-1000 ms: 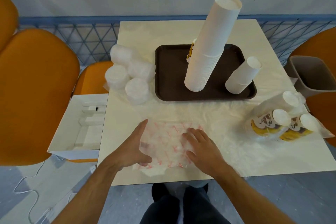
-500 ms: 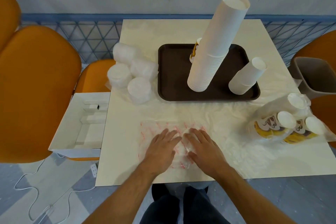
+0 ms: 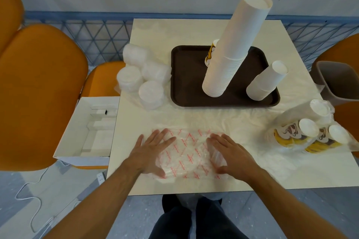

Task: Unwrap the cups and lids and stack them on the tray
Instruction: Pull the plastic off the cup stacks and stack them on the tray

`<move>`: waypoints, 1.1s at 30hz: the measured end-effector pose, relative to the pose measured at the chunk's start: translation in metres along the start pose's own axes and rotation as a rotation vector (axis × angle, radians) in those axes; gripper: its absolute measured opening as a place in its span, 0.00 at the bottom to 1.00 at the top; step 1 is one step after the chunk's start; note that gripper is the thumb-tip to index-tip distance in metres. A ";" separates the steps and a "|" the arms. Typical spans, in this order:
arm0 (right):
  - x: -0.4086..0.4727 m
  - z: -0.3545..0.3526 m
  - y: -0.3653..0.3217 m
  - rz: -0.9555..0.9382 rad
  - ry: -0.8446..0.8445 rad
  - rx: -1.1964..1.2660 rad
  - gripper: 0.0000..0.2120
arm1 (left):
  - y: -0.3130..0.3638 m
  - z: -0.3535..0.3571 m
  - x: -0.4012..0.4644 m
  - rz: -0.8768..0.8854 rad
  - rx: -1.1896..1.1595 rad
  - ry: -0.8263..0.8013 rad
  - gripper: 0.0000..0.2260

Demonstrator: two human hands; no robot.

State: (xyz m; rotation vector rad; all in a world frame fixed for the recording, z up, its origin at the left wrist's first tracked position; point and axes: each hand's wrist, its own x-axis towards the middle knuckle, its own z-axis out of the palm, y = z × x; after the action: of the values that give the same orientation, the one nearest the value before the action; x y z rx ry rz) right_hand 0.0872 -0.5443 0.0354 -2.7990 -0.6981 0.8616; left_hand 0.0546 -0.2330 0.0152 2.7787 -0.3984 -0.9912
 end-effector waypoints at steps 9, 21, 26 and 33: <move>-0.001 -0.007 0.003 0.027 -0.058 -0.065 0.57 | -0.007 -0.005 -0.003 -0.037 0.078 -0.011 0.62; 0.025 0.012 -0.083 -0.125 0.080 0.030 0.35 | 0.000 -0.008 -0.004 -0.066 0.111 -0.014 0.61; 0.024 0.011 -0.043 -0.069 -0.001 0.022 0.53 | -0.003 -0.010 -0.006 -0.057 0.091 -0.026 0.61; 0.011 0.004 0.002 -0.028 -0.044 -0.035 0.60 | -0.003 -0.013 -0.005 -0.059 0.137 -0.049 0.63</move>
State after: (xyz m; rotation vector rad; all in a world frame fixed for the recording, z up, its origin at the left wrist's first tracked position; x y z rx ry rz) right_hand 0.0938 -0.5414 0.0257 -2.8015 -0.7636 0.9178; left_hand 0.0597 -0.2274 0.0273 2.9085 -0.4086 -1.0854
